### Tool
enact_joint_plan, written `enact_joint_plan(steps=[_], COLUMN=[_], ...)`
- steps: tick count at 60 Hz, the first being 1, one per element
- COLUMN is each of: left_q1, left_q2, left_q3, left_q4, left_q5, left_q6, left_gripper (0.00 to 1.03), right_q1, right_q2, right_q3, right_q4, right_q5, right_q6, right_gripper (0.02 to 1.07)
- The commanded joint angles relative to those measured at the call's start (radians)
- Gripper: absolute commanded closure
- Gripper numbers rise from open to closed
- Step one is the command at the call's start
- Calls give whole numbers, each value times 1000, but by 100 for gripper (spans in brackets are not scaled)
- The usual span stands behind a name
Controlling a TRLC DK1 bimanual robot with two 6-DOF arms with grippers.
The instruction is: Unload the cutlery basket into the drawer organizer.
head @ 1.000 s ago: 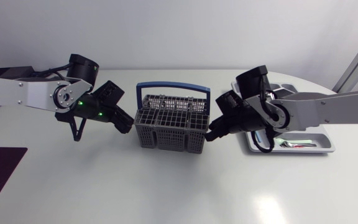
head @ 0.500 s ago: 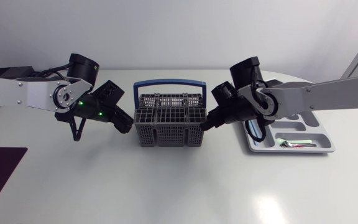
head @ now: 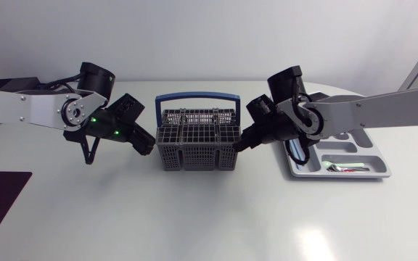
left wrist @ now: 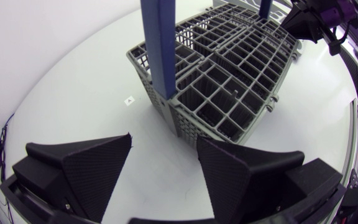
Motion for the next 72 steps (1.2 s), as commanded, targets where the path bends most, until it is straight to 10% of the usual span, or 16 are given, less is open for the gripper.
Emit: enact_joint_plan(steps=[1,44,72], left_q1=[7,132,150], left_q2=[-11,-225,-488], left_q3=[25,-60,-169], left_q4=[9,9,2], left_q5=[19,27,26], left_q6=[2,-27,-81], left_gripper=[8,7,5], right_q1=[0,-210,-305], right_q2=[13,-332,-744], right_q3=[-12,-186,-342], right_q4=[5,1,-13], right_q5=[-4,45,99], right_q6=[-9,-74,-117], right_gripper=[101,96,34])
